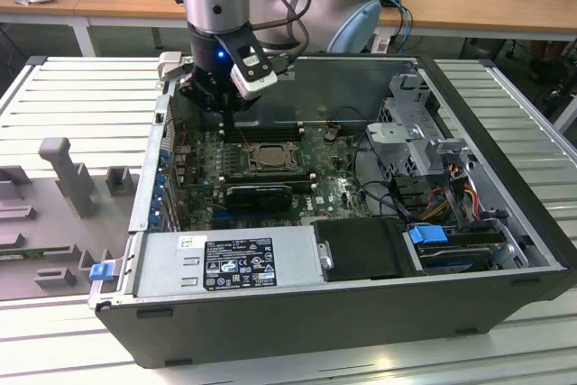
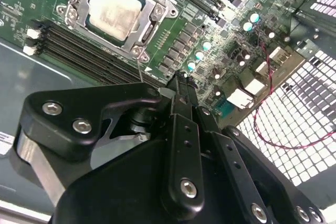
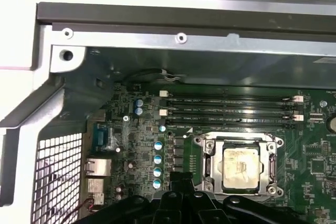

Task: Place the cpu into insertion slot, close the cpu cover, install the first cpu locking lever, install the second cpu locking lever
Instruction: 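Install the first cpu locking lever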

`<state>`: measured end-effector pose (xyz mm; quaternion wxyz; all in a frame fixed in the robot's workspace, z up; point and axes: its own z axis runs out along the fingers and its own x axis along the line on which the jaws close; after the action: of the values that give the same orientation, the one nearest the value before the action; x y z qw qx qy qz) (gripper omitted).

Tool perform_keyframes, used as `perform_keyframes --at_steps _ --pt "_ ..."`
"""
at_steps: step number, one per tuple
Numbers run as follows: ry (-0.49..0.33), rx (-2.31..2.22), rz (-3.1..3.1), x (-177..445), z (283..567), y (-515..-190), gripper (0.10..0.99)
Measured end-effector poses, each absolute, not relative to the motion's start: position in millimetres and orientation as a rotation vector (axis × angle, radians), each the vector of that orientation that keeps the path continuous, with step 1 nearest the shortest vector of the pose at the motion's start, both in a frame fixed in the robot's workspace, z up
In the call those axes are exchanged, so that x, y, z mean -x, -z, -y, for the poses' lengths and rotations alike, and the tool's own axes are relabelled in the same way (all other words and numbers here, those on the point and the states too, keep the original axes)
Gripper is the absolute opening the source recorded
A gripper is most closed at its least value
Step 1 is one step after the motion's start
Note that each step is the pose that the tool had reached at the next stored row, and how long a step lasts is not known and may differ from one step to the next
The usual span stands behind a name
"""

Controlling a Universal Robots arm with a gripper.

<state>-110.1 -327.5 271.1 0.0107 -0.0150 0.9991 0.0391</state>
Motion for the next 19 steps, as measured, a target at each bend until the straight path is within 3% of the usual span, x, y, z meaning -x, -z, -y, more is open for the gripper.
perform_keyframes --at_steps 19 --pt "-0.122 0.047 -3.117 115 303 -260 0.106"
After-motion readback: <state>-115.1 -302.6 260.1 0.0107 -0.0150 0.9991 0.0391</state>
